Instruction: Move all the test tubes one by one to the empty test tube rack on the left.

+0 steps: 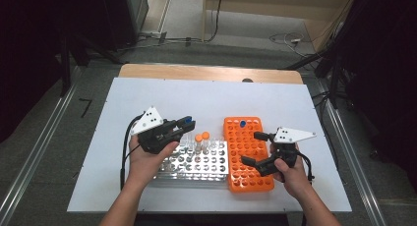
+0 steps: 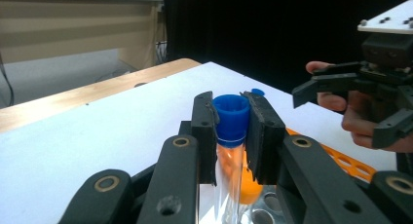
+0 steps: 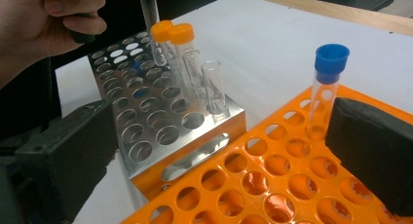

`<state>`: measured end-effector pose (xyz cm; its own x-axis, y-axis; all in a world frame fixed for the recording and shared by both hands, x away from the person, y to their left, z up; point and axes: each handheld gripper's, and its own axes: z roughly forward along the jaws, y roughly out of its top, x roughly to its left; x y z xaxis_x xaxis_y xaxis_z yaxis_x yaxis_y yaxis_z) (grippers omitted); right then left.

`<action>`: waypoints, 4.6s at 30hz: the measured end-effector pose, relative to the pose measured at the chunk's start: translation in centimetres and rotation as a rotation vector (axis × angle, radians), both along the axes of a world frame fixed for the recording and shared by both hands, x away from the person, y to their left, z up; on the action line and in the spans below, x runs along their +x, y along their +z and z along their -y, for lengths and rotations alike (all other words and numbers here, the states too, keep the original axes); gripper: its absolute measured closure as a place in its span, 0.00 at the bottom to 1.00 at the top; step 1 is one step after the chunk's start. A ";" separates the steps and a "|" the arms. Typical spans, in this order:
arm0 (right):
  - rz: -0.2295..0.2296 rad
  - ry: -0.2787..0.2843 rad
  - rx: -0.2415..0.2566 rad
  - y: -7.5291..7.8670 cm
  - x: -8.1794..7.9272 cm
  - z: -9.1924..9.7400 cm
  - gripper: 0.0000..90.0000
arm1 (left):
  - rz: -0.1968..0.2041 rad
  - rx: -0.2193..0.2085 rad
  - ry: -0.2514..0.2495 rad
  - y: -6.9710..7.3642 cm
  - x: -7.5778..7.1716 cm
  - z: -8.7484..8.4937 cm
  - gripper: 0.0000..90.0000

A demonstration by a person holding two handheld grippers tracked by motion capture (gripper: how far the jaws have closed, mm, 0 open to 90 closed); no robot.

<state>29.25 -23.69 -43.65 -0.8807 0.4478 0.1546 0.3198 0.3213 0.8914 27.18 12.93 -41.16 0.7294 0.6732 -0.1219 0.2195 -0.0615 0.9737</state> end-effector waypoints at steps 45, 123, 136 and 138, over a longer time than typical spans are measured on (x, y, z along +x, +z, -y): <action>-0.001 -0.045 -0.022 -0.9 0.6 0.7 0.00 | 0.027 0.096 0.049 -2.4 -0.3 1.3 0.86; -0.056 -0.156 -0.128 -4.0 6.6 -1.7 0.69 | -0.140 0.043 0.015 -1.4 -2.1 -0.7 0.00; 0.039 -0.167 -0.145 -3.7 6.2 -2.0 0.84 | -0.145 0.053 0.017 -1.5 -2.1 -0.2 0.00; 0.048 -0.170 -0.133 -3.4 6.0 -1.8 0.84 | -0.143 0.052 0.019 -1.4 -2.1 -0.2 0.00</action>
<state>35.29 -21.88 -47.07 -0.7956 0.6042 0.0437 0.3373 0.3819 0.8605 25.08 13.16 -42.59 0.6943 0.6948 -0.1877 0.3568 -0.1058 0.9282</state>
